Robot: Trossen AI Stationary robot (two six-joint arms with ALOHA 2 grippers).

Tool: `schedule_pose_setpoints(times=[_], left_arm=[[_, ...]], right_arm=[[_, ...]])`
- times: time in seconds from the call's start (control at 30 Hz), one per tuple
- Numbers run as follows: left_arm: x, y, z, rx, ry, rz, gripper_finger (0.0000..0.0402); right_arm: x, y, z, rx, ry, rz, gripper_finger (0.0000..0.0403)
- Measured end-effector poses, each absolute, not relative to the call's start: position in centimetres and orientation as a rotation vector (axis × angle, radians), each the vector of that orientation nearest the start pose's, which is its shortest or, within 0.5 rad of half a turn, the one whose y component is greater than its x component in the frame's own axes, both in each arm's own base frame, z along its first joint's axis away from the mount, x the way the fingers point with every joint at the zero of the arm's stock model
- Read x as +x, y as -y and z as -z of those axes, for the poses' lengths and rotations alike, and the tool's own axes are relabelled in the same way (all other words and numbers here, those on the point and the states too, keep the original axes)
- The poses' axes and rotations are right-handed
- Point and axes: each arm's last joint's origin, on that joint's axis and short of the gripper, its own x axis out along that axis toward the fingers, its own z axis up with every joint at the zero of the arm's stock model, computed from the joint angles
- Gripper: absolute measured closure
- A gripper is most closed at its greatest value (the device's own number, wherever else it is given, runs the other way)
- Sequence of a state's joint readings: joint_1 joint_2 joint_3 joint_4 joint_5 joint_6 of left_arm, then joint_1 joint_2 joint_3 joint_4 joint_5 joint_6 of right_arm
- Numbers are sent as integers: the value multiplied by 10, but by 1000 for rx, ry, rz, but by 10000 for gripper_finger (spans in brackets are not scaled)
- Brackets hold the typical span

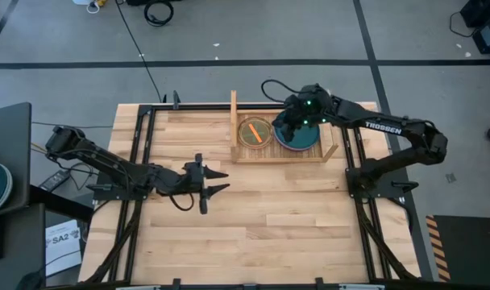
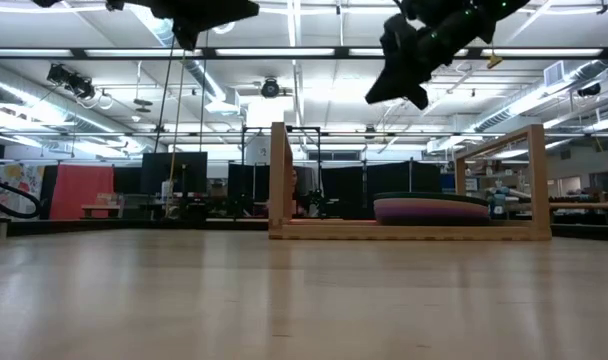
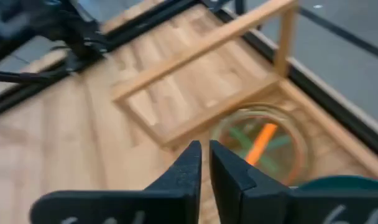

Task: Place and stack plates onto a shelf
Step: Return to Home Position

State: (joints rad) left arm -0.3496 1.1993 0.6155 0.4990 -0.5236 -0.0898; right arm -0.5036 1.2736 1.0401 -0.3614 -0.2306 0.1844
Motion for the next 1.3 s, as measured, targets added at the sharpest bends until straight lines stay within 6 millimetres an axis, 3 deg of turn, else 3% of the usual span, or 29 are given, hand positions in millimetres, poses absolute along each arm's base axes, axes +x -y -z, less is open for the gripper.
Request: schedule_pose_setpoints(times=[0.23, 0.5, 0.73, 1.03, 1.17, 1.3], left_arm=[[225, 67, -282, -20, 22, -181, 255], [184, 52, -316, -20, 122, -183, 255], [144, 36, -327, -19, 113, -242, 255], [93, 16, -333, 17, 138, -281, 255], [79, 11, -320, 6, 104, -278, 255], [76, 10, -297, -11, 102, -277, 255]], right_arm=[[259, 93, -307, 411, -520, 202, 396], [248, 60, -328, 361, -477, 83, 378], [208, 38, -353, 328, -434, 26, 378], [135, 22, -369, 244, -445, 39, 379], [110, 17, -374, 223, -369, 54, 378], [91, 14, -366, 214, -309, 50, 377]])
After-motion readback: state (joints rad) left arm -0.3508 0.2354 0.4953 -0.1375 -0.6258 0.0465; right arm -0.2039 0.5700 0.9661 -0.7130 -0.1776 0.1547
